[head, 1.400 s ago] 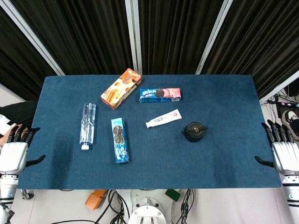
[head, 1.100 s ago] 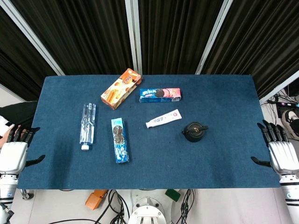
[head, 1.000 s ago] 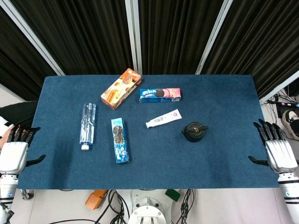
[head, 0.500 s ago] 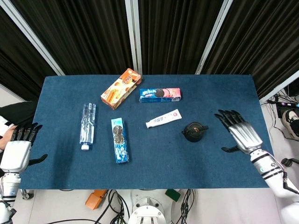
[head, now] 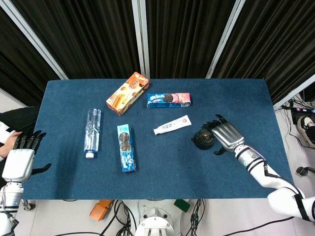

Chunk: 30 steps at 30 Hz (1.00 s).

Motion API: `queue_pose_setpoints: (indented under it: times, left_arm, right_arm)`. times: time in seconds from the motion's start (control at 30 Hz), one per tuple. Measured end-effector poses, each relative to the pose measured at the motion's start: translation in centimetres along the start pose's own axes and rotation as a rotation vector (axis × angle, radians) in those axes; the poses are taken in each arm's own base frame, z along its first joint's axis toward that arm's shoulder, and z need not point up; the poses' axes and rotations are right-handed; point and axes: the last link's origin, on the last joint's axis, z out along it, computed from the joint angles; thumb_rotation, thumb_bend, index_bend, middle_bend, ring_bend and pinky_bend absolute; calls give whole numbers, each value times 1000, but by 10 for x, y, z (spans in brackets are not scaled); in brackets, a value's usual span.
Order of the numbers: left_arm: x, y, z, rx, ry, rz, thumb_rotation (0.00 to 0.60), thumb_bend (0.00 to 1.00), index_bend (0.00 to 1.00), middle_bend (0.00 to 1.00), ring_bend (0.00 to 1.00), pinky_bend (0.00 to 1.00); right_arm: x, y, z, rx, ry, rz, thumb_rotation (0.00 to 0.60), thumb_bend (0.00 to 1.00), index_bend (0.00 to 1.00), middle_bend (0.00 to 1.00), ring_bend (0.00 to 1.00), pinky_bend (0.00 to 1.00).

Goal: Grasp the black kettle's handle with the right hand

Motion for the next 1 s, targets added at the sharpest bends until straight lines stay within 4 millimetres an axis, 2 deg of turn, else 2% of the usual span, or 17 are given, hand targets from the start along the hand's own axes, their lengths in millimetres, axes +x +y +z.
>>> queue_pose_setpoints:
  times: [0.23, 0.6, 0.87, 1.0]
  left_arm:
    - [-1, 0, 0, -3, -2, -2, 600, 102, 114, 77, 0, 0]
    - [-2, -1, 0, -1, -2, -5, 600, 102, 113, 77, 0, 0]
    - [-4, -1, 0, 3, -5, -8, 600, 102, 114, 77, 0, 0]
    - [-5, -2, 0, 5, -8, -7, 600, 102, 113, 77, 0, 0]
  right_arm:
    - [-10, -3, 11, -4, -35, -8, 600, 0, 395, 355, 333, 23]
    - [-19, -3, 21, -9, -54, -9, 600, 0, 573, 486, 473, 44]
    - [-24, -2, 25, -18, -75, 7, 600, 0, 612, 517, 503, 47]
    - [-27, -2, 26, -16, -92, 26, 600, 0, 661, 557, 551, 53]
